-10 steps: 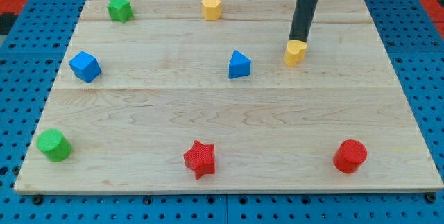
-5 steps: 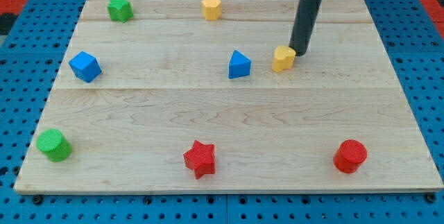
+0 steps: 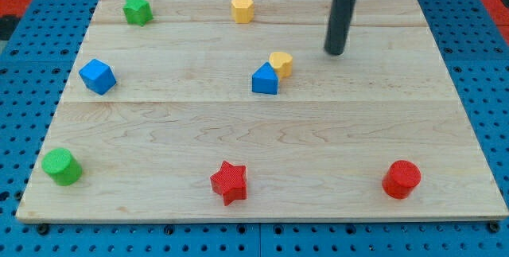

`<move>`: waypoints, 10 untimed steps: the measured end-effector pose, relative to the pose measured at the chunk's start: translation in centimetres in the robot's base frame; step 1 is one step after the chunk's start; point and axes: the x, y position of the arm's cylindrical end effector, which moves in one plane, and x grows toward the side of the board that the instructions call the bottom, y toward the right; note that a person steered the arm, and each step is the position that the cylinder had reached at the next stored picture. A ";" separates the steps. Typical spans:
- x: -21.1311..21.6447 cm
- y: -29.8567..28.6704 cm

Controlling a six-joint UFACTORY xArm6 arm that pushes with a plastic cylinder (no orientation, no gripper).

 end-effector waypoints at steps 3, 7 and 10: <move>-11.6 -7.5; -5.7 -11.6; -12.5 -14.9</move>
